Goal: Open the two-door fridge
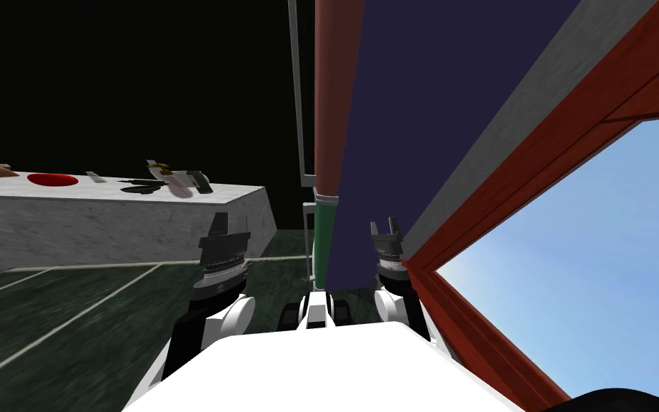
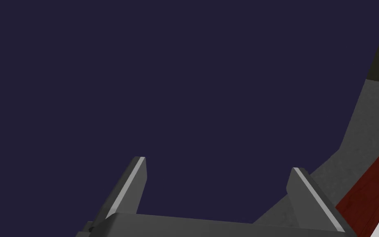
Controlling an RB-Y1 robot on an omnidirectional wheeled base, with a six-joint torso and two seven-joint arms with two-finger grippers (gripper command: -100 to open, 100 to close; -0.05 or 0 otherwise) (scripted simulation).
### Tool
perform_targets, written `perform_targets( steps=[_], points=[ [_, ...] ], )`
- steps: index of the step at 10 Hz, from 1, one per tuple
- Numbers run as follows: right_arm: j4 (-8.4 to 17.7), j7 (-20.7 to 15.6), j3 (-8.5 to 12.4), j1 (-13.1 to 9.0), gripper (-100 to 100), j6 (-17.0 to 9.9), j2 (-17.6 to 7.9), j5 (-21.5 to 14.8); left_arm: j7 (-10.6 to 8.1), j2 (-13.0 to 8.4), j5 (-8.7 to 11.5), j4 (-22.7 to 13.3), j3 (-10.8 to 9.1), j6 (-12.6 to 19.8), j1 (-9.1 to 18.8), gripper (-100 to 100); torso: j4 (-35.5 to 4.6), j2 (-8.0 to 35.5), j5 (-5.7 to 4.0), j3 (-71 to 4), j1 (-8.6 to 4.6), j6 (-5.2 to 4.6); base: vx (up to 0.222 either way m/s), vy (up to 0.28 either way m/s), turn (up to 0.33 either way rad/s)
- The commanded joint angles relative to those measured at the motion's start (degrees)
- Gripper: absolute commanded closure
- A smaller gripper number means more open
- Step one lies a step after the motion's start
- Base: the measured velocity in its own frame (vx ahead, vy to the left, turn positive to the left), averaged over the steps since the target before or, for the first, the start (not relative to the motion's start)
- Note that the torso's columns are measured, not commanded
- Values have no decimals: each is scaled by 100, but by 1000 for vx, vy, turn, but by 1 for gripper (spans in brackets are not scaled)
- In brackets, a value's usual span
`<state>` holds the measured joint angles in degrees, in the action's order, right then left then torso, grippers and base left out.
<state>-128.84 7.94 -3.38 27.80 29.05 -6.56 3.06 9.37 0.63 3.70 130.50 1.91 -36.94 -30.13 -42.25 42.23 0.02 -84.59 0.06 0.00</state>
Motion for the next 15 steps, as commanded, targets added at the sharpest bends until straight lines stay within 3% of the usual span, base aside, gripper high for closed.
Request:
perform_targets(
  steps=[1,7,8,11,15],
  points=[
    [-47,-245,8,-79,-100,-148,-415,-240,0,0,0,0,0,0,0,0,-2,2,-1,0,-1,0,31,71,-69],
    [-243,-1040,61,-432,-100,-671,-1441,-1041,0,0,0,0,0,0,0,0,-2,2,-2,-1,-6,0,33,97,-95],
    [-243,-1040,61,-432,-100,-671,-1486,-1041,0,0,0,0,0,0,0,0,-2,2,-2,-1,-5,0,28,80,-35],
    [-375,-1523,92,-644,-100,-987,-2030,-1527,0,0,0,0,0,0,0,0,-4,9,-1,4,-1,-1,18,98,-101],
    [-459,-1866,115,-797,-100,-1212,-2552,-1873,0,0,0,0,0,0,0,0,-1,-1,-2,-3,-5,-1,21,91,-70]
  ],
)
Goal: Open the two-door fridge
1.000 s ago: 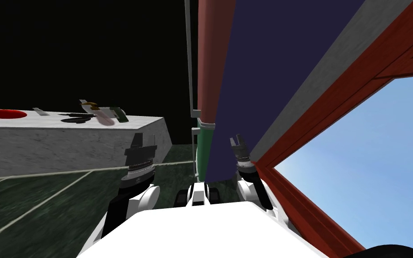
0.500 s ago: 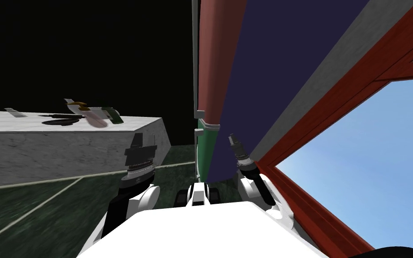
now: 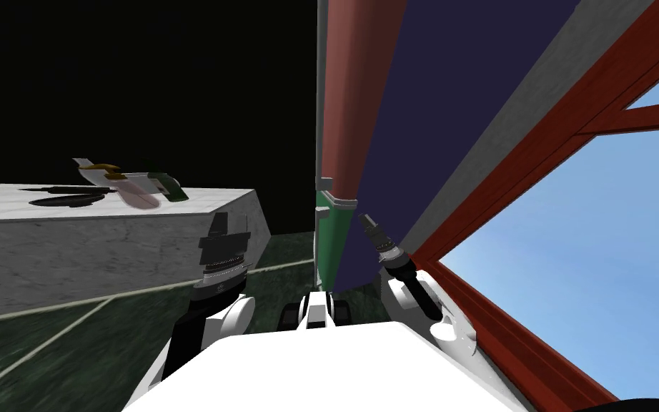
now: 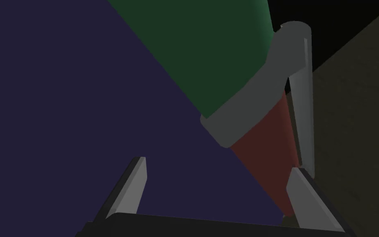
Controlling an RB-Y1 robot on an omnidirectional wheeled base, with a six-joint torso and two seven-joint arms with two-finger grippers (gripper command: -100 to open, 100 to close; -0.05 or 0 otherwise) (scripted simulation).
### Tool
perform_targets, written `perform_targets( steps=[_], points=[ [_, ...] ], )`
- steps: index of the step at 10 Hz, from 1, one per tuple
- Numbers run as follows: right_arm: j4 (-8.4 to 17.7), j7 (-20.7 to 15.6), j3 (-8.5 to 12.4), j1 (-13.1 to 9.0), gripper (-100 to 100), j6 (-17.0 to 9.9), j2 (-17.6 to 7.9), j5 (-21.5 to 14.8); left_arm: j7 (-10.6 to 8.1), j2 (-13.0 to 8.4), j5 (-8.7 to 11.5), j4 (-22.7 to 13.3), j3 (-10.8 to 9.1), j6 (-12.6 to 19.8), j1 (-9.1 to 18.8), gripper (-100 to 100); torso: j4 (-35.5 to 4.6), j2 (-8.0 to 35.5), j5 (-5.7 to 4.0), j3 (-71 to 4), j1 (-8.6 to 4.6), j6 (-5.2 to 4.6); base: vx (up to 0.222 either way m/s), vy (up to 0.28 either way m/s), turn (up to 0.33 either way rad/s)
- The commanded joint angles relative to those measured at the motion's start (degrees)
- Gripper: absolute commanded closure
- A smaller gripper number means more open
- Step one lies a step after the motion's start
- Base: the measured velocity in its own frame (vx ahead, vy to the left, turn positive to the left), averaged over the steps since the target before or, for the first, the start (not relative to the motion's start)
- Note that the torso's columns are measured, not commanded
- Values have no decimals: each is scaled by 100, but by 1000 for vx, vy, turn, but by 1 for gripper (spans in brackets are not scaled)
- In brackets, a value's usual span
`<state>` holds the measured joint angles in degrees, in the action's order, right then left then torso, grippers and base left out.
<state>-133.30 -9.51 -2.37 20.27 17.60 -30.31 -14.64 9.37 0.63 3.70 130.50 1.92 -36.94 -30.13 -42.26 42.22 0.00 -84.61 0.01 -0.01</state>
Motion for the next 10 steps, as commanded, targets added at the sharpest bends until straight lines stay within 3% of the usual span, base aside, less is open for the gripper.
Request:
perform_targets(
  steps=[1,7,8,10],
  points=[
    [-50,-298,26,-123,-100,-184,-402,-280,0,0,0,0,0,0,0,0,-1,5,-3,3,-10,2,17,74,-67],
    [-136,-1028,77,-465,-100,-681,-1342,-1009,0,0,0,0,0,0,1,0,-4,-16,22,-16,43,33,14,90,-96],
    [-136,-1028,77,-465,-100,-681,-1380,-1009,0,0,0,0,0,0,0,0,-4,-22,27,-20,55,36,13,65,-60],
    [-134,-1391,104,-647,-100,-940,-1777,-1377,0,0,0,0,0,0,1,0,-11,-28,41,-29,76,49,4,88,-106]
  ],
)
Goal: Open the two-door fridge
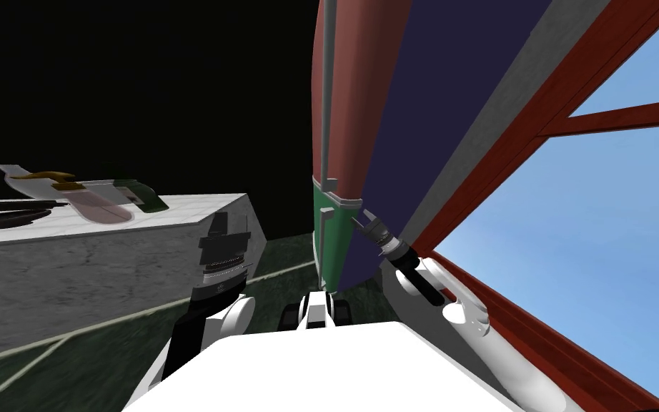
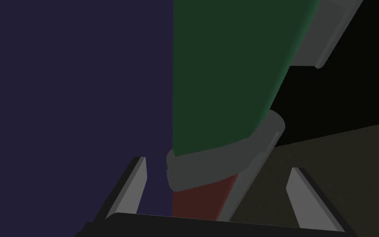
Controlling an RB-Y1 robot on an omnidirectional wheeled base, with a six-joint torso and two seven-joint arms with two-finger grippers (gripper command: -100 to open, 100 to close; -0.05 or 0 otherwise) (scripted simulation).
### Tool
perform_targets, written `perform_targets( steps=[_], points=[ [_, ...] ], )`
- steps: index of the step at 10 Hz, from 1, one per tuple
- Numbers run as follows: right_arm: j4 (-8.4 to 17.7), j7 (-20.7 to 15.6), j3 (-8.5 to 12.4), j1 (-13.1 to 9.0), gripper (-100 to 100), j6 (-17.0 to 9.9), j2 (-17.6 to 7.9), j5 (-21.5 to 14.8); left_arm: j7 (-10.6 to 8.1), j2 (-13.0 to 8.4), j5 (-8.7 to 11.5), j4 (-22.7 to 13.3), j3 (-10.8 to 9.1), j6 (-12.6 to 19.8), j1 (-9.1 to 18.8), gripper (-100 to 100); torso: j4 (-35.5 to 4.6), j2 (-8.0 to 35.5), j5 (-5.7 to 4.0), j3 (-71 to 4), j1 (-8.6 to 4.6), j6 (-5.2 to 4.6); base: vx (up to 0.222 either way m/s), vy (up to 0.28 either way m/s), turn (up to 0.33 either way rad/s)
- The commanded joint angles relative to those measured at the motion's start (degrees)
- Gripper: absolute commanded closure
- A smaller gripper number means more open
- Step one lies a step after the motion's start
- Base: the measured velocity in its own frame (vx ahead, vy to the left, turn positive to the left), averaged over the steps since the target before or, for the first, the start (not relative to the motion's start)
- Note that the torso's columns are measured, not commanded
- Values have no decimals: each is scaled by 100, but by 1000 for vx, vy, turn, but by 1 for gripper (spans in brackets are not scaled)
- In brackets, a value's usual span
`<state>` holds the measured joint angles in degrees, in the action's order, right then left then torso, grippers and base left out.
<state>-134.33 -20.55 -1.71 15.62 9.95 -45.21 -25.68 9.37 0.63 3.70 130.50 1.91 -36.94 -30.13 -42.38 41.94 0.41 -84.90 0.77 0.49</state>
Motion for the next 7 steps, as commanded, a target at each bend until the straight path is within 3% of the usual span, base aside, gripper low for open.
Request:
perform_targets(
  steps=[1,7],
  points=[
    [-30,-293,38,-182,-100,-176,-402,-273,0,0,0,0,0,0,0,0,-3,-8,7,-6,15,0,8,97,-75],
    [27,-1014,92,-547,-100,-692,-1395,-987,0,0,0,0,0,0,0,0,-5,-21,32,-20,56,35,3,85,-79]
  ],
)
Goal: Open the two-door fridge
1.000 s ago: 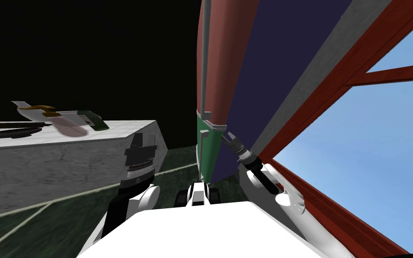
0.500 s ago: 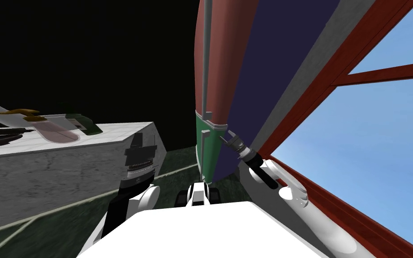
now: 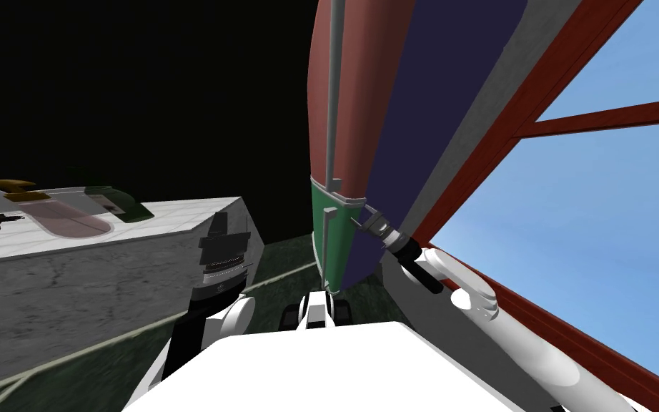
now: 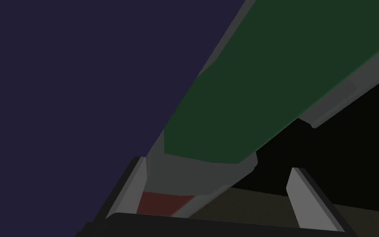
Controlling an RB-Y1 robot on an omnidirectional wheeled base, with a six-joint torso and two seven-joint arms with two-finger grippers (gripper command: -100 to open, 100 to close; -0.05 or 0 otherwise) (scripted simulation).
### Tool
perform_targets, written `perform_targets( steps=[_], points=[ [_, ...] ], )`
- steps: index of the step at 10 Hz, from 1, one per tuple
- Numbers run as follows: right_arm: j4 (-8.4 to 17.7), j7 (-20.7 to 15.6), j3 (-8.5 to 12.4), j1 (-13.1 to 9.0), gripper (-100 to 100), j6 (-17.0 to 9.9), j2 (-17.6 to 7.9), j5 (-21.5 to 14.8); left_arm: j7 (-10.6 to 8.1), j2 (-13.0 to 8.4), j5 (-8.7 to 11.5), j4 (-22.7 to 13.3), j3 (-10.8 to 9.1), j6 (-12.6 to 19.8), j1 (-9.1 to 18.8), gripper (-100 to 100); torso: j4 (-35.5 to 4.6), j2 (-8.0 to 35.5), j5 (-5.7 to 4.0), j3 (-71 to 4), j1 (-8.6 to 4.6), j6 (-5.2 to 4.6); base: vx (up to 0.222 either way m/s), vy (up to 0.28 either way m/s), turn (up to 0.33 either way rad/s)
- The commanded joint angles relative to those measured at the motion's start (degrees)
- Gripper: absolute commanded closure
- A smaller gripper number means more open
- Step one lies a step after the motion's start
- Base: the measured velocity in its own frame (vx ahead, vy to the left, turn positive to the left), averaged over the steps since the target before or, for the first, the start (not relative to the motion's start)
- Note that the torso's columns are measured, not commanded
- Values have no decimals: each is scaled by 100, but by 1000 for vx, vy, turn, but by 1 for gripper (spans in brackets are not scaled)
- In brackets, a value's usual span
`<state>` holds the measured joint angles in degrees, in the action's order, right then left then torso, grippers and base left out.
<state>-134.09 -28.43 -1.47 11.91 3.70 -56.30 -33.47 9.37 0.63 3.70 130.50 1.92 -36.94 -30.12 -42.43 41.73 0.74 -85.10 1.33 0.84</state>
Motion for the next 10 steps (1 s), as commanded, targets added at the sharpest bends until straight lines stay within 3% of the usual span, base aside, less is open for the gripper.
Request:
perform_targets(
  steps=[1,3,5,8,9,10],
  points=[
    [22,-387,80,-264,-100,-191,-468,-378,0,0,0,0,0,0,0,0,-7,-4,-1,-7,-12,-2,-5,95,-110],
    [41,-564,93,-349,-100,-311,-787,-542,0,0,0,0,0,0,0,0,-26,2,18,-11,8,5,-6,83,-63],
    [41,-564,93,-349,-100,-311,-790,-542,0,0,0,0,0,0,0,0,-22,-2,14,-12,2,0,7,43,-19],
    [89,-1021,127,-583,-100,-640,-1447,-994,0,0,0,0,0,0,-1,0,-12,-15,7,-19,6,-11,11,86,-95],
    [89,-1021,127,-583,-100,-640,-1447,-994,0,0,0,0,0,0,0,0,-9,-20,7,-23,7,-4,-16,83,-40],
    [100,-1156,137,-651,-100,-737,-1644,-1127,0,0,0,0,0,0,0,0,-12,-23,6,-27,-4,3,-25,69,-52]
  ],
)
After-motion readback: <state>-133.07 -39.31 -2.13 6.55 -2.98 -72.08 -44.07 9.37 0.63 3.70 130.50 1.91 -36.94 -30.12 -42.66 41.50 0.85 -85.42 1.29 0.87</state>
